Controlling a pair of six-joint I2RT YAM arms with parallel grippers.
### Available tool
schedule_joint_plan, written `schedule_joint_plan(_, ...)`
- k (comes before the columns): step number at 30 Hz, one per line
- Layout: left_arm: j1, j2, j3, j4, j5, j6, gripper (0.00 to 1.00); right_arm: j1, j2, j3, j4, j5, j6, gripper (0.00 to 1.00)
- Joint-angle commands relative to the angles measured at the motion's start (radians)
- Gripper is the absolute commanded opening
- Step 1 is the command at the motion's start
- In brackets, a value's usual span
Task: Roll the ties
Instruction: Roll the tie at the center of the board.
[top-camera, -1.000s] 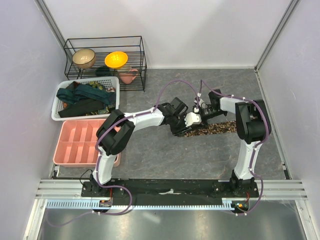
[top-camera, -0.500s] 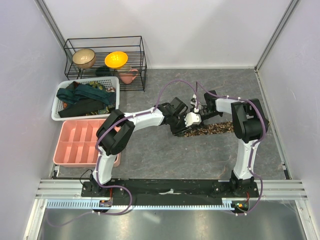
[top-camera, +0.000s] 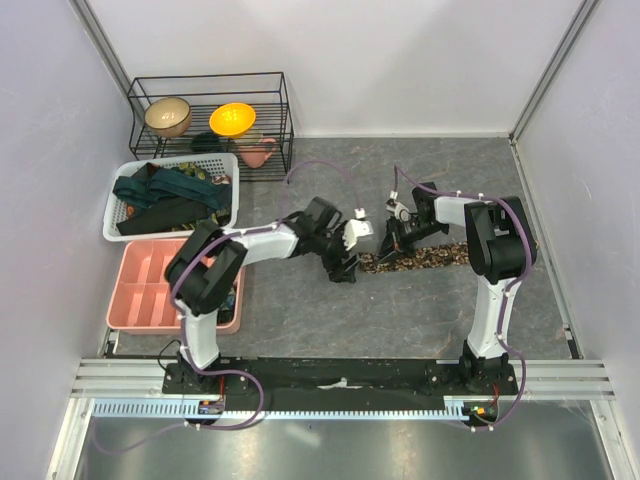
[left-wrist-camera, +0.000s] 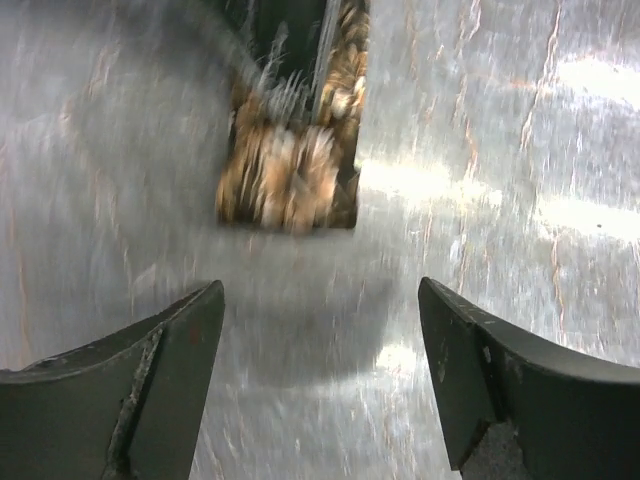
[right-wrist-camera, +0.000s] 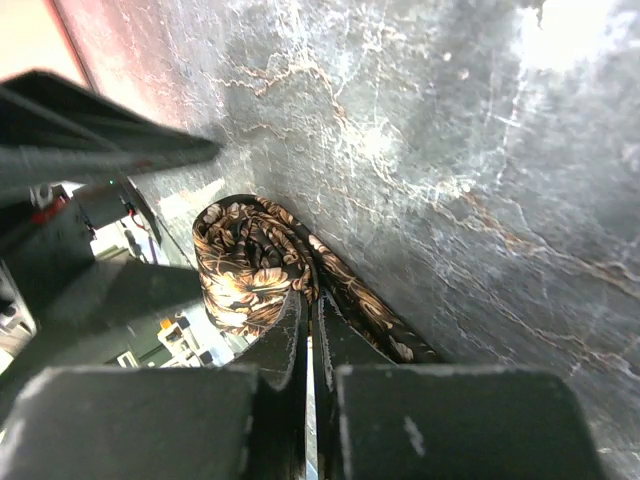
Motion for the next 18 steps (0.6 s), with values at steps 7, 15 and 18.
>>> schedule_joint_plan(7, 0.019, -0.007, -0.195, 0.683, 0.091, -0.269, 0.82, -0.012, 0.056, -0.017, 0.022, 0.173, -0.092, 0.0)
schedule_joint_plan(15, -0.027, 0.064, -0.128, 0.625, 0.085, -0.194, 0.76, -0.005, 0.076, -0.014, 0.022, 0.155, -0.114, 0.0)
schedule_joint_plan(18, -0.061, 0.068, -0.1, 0.533, 0.047, -0.121, 0.69, -0.001, 0.086, -0.017, 0.02, 0.149, -0.118, 0.0)
